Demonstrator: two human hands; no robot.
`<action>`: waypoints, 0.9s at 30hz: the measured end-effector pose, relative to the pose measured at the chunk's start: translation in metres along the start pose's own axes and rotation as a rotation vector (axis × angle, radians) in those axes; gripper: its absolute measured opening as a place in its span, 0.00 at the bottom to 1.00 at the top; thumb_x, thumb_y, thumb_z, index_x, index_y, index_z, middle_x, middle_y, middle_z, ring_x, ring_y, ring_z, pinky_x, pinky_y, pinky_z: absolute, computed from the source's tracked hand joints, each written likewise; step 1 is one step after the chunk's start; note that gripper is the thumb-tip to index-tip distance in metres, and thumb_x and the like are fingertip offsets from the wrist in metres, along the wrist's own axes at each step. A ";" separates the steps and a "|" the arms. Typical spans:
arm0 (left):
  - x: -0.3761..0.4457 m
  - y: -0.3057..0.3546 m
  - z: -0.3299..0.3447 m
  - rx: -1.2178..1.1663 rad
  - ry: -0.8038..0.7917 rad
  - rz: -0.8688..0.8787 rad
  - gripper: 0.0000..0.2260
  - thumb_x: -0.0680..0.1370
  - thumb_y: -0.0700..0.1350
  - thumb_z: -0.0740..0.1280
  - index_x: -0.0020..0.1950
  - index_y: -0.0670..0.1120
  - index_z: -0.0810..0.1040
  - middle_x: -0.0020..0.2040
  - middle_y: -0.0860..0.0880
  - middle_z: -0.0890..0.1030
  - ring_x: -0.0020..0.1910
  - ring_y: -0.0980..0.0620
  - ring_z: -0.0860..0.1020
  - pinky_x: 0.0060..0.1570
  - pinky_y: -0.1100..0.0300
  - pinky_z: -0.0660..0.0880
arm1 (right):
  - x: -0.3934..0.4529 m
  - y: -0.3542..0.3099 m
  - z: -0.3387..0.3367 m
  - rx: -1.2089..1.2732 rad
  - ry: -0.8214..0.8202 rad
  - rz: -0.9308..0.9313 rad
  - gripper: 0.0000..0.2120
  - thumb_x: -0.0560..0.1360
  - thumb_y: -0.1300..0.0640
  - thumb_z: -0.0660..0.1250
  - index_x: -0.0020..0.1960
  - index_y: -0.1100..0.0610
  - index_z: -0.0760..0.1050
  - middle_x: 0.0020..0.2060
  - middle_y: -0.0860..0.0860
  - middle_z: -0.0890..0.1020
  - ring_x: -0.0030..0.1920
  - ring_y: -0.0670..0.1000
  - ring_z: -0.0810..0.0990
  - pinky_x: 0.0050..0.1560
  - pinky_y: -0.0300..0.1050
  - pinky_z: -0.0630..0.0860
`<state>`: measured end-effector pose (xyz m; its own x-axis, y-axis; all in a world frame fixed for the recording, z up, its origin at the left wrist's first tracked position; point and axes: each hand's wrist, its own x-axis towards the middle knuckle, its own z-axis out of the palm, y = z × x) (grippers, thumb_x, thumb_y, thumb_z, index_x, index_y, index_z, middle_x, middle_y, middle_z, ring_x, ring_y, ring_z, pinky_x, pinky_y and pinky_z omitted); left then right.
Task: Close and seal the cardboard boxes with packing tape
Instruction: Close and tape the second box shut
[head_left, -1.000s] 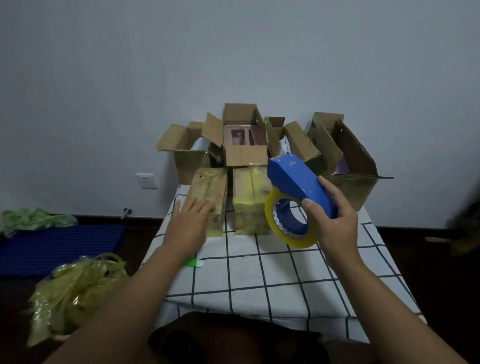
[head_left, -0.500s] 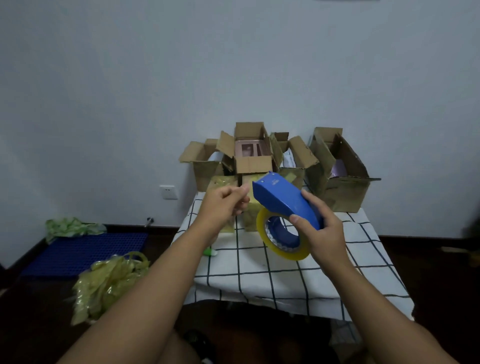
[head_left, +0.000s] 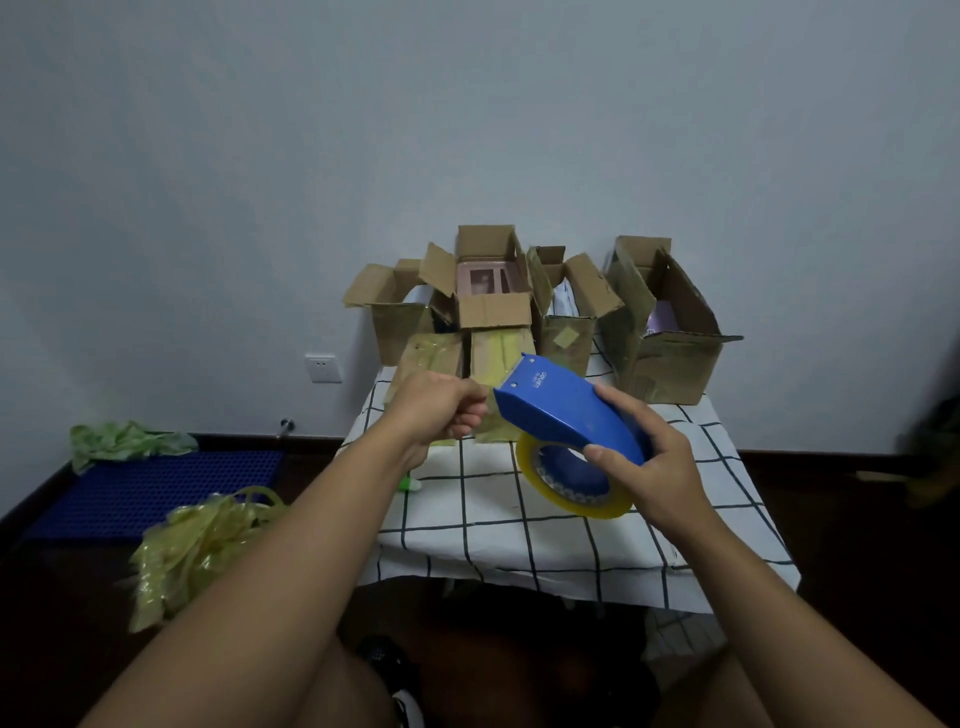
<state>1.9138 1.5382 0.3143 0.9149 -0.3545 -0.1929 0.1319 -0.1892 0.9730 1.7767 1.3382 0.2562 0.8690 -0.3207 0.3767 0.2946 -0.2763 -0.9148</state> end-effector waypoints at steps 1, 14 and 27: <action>0.001 -0.001 0.002 0.001 -0.005 -0.004 0.05 0.78 0.39 0.67 0.46 0.38 0.82 0.32 0.45 0.81 0.29 0.54 0.76 0.31 0.63 0.74 | 0.000 0.002 -0.001 0.013 0.013 0.010 0.28 0.66 0.49 0.74 0.65 0.40 0.75 0.57 0.30 0.77 0.58 0.40 0.77 0.49 0.34 0.78; 0.003 0.001 0.020 -0.101 0.001 0.001 0.06 0.78 0.38 0.68 0.43 0.43 0.74 0.39 0.44 0.84 0.37 0.53 0.83 0.37 0.64 0.79 | -0.002 0.014 0.002 0.035 0.040 0.029 0.29 0.64 0.45 0.72 0.65 0.37 0.73 0.59 0.30 0.75 0.61 0.41 0.76 0.51 0.36 0.79; 0.012 -0.006 0.027 -0.041 0.132 0.033 0.06 0.77 0.37 0.69 0.41 0.42 0.76 0.37 0.45 0.82 0.31 0.55 0.79 0.34 0.64 0.78 | -0.005 0.018 -0.008 -0.116 -0.075 -0.019 0.30 0.65 0.40 0.71 0.67 0.39 0.72 0.59 0.30 0.74 0.61 0.42 0.75 0.52 0.36 0.78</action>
<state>1.9137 1.5100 0.3023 0.9610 -0.2354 -0.1452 0.1140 -0.1414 0.9834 1.7742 1.3273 0.2388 0.8921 -0.2472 0.3784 0.2676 -0.3858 -0.8829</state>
